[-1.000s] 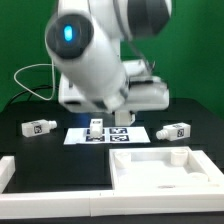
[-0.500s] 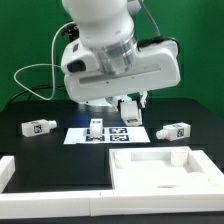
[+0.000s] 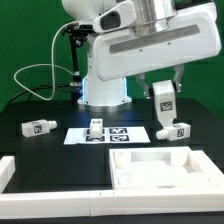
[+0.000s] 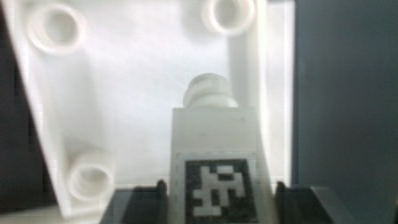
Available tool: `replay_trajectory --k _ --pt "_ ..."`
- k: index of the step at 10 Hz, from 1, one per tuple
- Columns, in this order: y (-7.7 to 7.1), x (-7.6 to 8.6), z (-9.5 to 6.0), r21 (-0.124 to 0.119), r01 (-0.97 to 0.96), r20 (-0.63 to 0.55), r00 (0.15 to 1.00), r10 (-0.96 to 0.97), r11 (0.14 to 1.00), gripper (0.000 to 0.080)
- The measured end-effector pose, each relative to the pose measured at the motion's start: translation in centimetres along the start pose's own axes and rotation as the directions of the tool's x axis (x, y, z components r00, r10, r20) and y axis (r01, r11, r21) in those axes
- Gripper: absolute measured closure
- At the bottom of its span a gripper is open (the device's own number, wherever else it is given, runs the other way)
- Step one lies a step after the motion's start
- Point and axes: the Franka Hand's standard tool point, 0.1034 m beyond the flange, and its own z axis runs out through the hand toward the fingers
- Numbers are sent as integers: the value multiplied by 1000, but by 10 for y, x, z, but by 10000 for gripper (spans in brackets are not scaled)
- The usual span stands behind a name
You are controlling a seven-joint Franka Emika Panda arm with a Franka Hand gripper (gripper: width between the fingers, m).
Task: Assemble one leg
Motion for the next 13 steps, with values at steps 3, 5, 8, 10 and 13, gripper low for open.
replay_trajectory --k 3,5,8,10,13 --pt "0 -5 2 -24 -2 -218 976 -3 1000 515" --pt "-5 -1 10 -67 81 -364 926 -100 994 515" --pt "-49 23 7 -86 178 -504 841 -197 980 515" --pt "-44 20 13 -94 182 -483 851 -204 979 515" --pt "-39 24 23 -106 189 -434 874 -217 976 515"
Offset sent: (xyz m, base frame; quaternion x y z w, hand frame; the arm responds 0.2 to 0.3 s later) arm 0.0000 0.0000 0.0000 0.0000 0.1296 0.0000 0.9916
